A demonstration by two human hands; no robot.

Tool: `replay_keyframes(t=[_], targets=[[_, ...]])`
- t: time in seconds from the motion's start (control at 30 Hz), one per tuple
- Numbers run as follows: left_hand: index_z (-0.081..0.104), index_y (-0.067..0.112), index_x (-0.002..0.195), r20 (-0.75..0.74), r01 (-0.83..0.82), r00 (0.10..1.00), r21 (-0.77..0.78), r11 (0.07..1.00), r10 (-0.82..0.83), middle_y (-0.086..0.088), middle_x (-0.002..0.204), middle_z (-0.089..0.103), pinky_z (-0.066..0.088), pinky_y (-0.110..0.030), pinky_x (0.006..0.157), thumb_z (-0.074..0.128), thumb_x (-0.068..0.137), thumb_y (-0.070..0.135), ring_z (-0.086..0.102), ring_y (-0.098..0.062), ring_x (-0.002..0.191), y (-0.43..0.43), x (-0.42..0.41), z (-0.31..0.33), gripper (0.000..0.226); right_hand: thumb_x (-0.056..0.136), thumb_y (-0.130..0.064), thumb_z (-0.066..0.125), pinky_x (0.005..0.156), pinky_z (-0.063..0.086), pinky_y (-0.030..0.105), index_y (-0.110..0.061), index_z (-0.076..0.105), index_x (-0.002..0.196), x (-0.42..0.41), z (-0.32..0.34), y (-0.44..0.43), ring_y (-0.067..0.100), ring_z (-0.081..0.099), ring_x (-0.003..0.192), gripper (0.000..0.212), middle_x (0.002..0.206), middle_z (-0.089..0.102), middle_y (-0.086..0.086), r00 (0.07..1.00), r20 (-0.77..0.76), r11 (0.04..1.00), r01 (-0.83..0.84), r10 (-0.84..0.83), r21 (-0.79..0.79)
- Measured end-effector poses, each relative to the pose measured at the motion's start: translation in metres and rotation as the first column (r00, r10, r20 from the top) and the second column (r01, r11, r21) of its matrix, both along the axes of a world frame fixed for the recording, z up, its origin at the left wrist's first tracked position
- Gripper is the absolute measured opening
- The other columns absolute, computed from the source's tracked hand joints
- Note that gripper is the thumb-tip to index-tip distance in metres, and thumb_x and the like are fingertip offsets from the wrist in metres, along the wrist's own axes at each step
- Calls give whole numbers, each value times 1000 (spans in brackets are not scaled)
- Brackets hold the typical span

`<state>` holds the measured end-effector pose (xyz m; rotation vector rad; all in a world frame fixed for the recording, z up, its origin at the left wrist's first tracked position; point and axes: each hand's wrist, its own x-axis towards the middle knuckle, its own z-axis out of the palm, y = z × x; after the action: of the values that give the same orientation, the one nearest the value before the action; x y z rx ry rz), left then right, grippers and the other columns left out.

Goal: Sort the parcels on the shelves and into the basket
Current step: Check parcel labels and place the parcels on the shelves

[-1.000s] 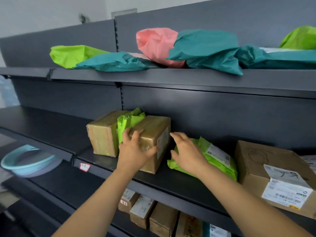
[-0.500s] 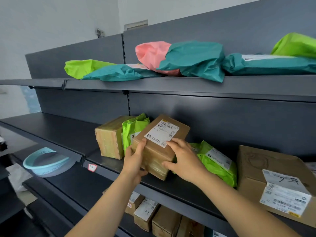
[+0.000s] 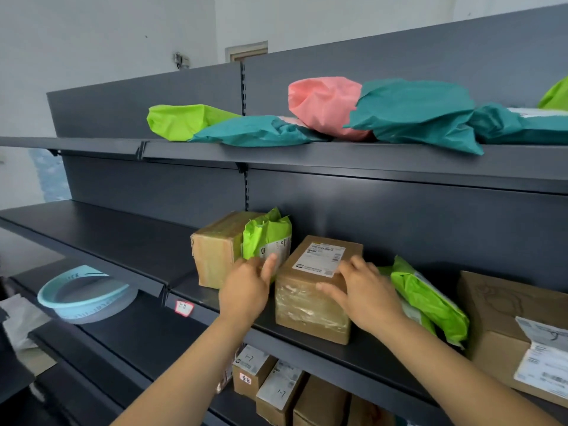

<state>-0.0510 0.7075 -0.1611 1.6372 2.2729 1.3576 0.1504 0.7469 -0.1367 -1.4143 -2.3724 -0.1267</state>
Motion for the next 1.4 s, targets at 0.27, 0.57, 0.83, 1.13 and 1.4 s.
replay_keyframes(t=[0.27, 0.57, 0.83, 1.13, 1.4], targets=[[63, 18, 116, -465, 9, 871, 333, 943, 156, -9, 102, 60, 46, -43, 72, 65, 84, 40, 56, -34, 92, 29, -95, 29, 39, 87, -73, 26, 81, 43, 34, -22, 57, 115, -69, 35, -9, 23, 56, 106, 66, 115, 60, 1, 980, 62, 975, 178, -188, 133], [24, 39, 146, -630, 326, 674, -215, 921, -386, 2, 144, 34, 36, -46, 101, 46, 95, 44, 34, -25, 127, 65, -136, 44, 56, 80, -47, 68, 97, 44, 38, -35, 22, 148, -182, 32, 28, 29, 45, 126, 83, 142, 38, 7, 969, -203, 982, 112, -142, -152], [58, 20, 121, -493, 423, 788, -3, 906, -369, -6, 114, 64, 47, -35, 84, 53, 92, 40, 58, -26, 104, 83, -152, 33, 36, 84, -10, 61, 87, 46, 34, -19, 65, 113, -178, 33, 37, 34, 59, 104, 30, 111, 66, 14, 876, -374, 948, 315, -305, -35], [69, 23, 106, -430, 388, 847, 95, 917, -314, -1, 93, 72, 54, -38, 72, 59, 87, 39, 66, -23, 87, 88, -152, 25, 27, 82, 5, 57, 79, 46, 36, -10, 66, 110, -159, 46, 26, 34, 61, 97, 33, 110, 64, 13, 800, -588, 887, 353, -121, 298], [64, 12, 76, -190, 445, 891, 193, 875, -411, -1, 67, 62, 42, -32, 61, 38, 92, 51, 55, -13, 60, 71, -141, 43, 50, 68, -8, 42, 34, 34, 24, -15, 47, 117, -156, 40, 3, 18, 55, 50, 50, 72, 56, 2, 993, 120, 539, -102, 1, 836]])
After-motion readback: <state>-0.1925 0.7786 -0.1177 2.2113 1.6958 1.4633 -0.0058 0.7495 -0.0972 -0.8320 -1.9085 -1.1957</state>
